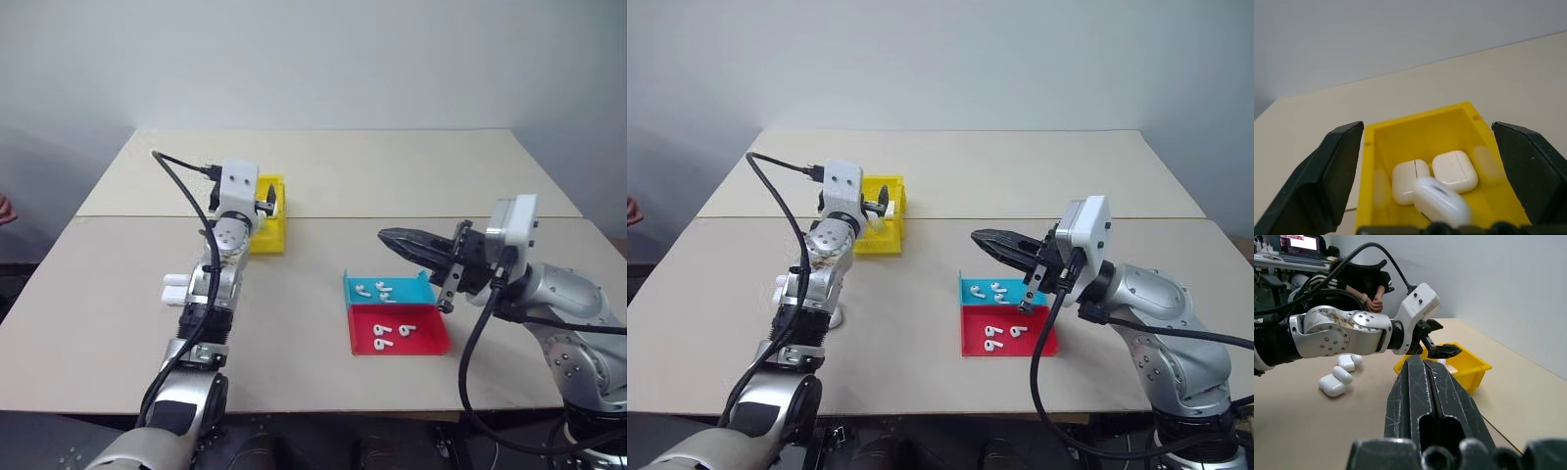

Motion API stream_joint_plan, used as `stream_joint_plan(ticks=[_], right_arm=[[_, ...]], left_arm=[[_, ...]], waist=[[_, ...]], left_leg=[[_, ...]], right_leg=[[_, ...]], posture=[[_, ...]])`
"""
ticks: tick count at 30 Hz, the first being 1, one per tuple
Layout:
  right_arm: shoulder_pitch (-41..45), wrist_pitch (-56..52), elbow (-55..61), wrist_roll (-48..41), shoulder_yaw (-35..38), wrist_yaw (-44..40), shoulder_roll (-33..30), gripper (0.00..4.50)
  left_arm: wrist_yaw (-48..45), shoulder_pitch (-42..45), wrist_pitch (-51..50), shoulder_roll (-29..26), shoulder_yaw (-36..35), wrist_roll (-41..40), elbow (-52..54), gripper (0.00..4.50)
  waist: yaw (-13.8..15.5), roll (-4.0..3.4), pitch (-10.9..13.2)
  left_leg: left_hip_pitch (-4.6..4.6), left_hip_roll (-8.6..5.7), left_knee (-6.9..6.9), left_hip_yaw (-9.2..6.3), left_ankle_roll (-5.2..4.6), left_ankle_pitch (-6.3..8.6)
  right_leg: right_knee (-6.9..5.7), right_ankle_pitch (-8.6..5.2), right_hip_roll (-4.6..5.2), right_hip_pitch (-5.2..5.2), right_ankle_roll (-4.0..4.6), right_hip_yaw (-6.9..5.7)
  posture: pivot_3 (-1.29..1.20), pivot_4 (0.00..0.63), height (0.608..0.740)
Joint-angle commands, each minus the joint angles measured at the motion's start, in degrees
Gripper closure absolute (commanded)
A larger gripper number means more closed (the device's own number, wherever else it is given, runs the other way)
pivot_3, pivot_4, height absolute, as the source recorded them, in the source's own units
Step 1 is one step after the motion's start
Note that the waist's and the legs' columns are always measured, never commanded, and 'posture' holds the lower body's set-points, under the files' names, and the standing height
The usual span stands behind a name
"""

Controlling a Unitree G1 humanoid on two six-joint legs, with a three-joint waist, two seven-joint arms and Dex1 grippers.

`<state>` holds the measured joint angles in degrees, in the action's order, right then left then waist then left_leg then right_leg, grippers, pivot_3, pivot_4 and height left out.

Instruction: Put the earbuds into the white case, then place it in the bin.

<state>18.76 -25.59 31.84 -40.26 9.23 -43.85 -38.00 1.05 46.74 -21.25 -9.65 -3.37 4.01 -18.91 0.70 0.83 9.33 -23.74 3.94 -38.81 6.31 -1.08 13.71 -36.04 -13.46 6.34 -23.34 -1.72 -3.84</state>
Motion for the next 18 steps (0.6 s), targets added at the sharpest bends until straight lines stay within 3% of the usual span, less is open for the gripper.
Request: stream_joint_plan(ticks=[1,7,12,18], right_arm=[[-0.38,0.83,0.68,0.71,0.60,-0.72,-1.04,4.50],[-3.40,2.18,-1.26,3.07,3.27,-4.67,-4.93,4.50],[-8.64,5.90,-7.43,7.41,7.70,-13.04,-13.46,4.50],[-13.36,13.19,-16.82,11.26,13.32,-22.76,-20.41,4.50]], left_arm=[[0.22,0.54,6.57,0.18,-1.63,-1.65,2.43,0.03],[-16.16,-5.69,3.66,-2.77,-3.23,-13.56,14.15,0.03],[-32.95,-17.01,1.50,-15.02,-1.75,-19.47,29.67,0.03],[-48.33,-26.52,-1.87,-29.33,-9.35,-30.16,35.52,0.03]], waist=[[0.03,0.00,0.00],[-0.05,0.00,0.00],[-0.26,-0.01,0.00],[-0.02,-0.01,0.00]], left_leg=[[-0.01,0.00,0.01,0.00,0.00,0.00],[-0.01,0.00,0.01,0.02,0.00,0.00],[0.02,0.02,0.03,0.07,0.05,-0.02],[0.31,0.05,0.05,0.05,0.06,-0.02]], right_leg=[[0.01,0.00,0.00,0.00,0.00,0.00],[0.02,0.00,0.02,0.00,0.00,0.01],[0.01,-0.01,0.01,-0.03,0.01,0.06],[-0.03,-0.04,0.01,0.16,0.02,0.06]], posture=[[0.00,0.150,0.740],[0.00,0.150,0.740],[0.00,0.150,0.740],[0.00,0.150,0.740]])
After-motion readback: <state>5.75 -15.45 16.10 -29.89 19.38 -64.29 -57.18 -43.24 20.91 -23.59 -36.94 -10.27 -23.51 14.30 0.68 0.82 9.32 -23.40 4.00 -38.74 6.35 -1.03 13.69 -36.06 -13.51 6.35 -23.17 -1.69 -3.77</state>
